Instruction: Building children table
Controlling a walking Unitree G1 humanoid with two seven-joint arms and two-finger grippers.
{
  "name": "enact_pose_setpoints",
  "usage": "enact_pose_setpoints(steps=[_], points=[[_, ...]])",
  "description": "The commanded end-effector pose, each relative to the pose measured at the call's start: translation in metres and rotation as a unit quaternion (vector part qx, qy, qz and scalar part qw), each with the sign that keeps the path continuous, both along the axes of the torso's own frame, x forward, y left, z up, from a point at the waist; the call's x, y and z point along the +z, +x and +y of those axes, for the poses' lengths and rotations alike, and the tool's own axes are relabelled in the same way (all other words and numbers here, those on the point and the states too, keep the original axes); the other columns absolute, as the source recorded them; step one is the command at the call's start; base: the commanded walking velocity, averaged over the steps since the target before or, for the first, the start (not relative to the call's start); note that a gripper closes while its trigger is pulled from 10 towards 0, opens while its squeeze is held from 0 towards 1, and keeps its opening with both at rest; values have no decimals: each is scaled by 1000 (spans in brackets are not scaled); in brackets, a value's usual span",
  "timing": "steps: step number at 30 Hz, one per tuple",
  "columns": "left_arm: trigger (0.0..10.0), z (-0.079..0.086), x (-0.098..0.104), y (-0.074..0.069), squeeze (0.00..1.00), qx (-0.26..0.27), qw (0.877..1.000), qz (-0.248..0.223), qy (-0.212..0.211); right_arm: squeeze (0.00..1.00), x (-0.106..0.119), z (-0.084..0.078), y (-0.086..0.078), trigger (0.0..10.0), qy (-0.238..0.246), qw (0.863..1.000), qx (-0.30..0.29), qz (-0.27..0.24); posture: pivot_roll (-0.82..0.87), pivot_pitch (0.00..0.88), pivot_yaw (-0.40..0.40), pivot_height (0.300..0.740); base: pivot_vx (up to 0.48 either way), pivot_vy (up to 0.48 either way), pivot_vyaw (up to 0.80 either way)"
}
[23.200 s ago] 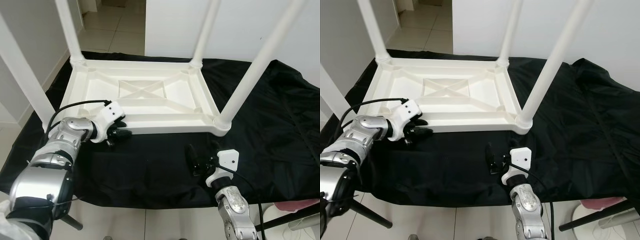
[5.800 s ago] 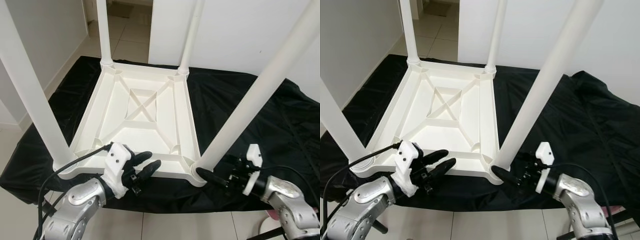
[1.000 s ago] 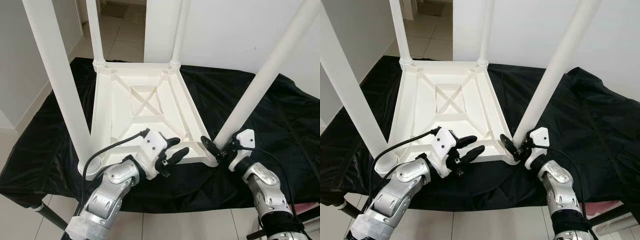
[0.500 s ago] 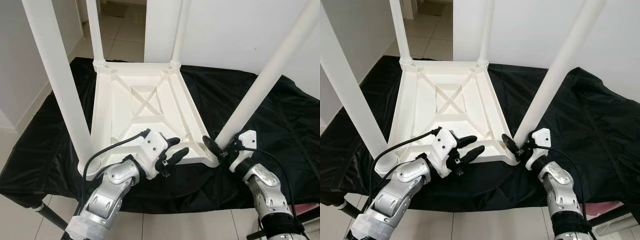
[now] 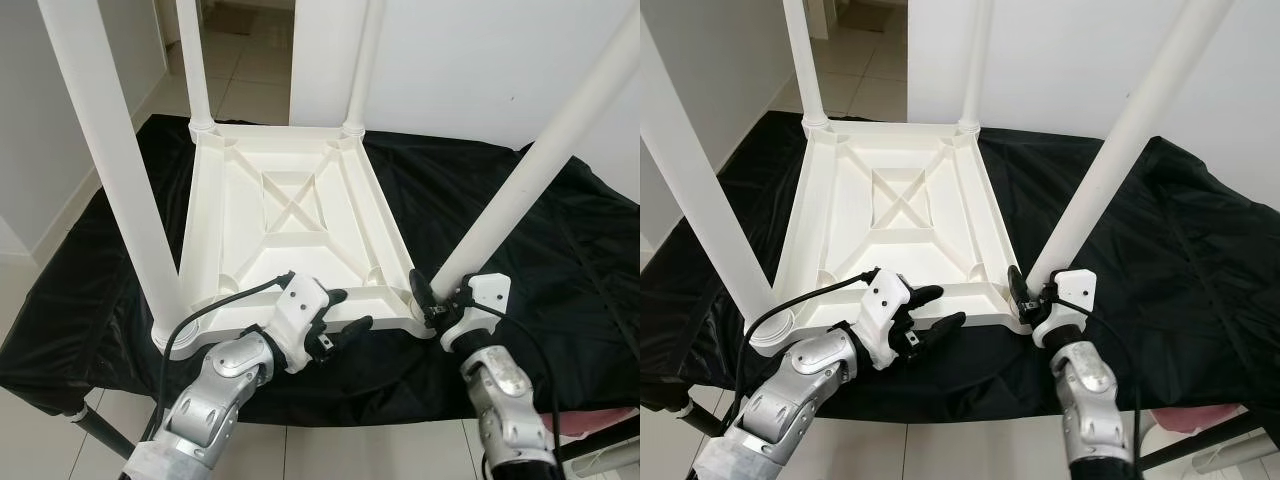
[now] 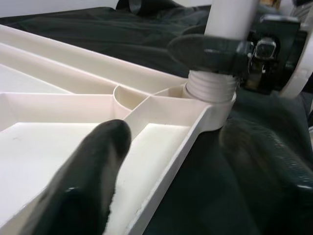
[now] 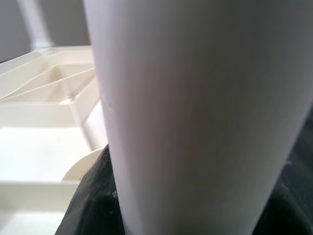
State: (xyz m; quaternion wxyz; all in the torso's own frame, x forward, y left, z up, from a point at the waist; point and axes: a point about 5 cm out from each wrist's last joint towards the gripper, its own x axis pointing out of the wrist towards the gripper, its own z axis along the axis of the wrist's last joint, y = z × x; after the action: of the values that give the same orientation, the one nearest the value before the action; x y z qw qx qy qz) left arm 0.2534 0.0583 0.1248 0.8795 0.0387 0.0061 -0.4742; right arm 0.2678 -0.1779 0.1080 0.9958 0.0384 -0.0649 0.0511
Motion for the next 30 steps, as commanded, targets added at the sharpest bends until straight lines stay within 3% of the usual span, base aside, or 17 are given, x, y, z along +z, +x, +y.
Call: enact_pose_setpoints(steps=[1,2,3,9,15,21,22,30], points=[[10000,-4,2,-4,1000,-33,999,-13,10,0,-7,-6,-4,10000,9,999,-37,23,-15,0,-77,740,0,0,0],[10000,-4,2,-4,1000,-33,999,-13,10,0,-7,-6,-4,10000,9,999,-37,23,-15,0,-77,740,0,0,0],[10000,-5,3,-3,0,-31,999,-13,9,0,-8,-6,-7,10000,10,998,-61,27,-6,0,-89,740,0,0,0],[10000,-1,17,9,0,8,1000,-17,-14,0,-8,-1,-19,10000,17,989,-138,44,-21,5,-69,740,0,0,0],[10000,-1,15,14,0,27,1000,2,1,0,-7,7,-16,10000,27,988,-142,52,-30,0,-61,740,0,0,0],[10000,-3,15,13,0,27,1000,-8,6,0,1,11,-13,10000,24,990,-131,36,-29,0,-61,740,0,0,0],[10000,-4,15,12,0,26,1000,-6,4,1000,3,10,-11,10000,22,991,-125,31,-25,0,-63,740,0,0,0],[10000,-4,16,12,0,21,1000,-1,4,1000,10,7,-8,10000,26,993,-111,20,-23,0,-65,740,0,0,0]])
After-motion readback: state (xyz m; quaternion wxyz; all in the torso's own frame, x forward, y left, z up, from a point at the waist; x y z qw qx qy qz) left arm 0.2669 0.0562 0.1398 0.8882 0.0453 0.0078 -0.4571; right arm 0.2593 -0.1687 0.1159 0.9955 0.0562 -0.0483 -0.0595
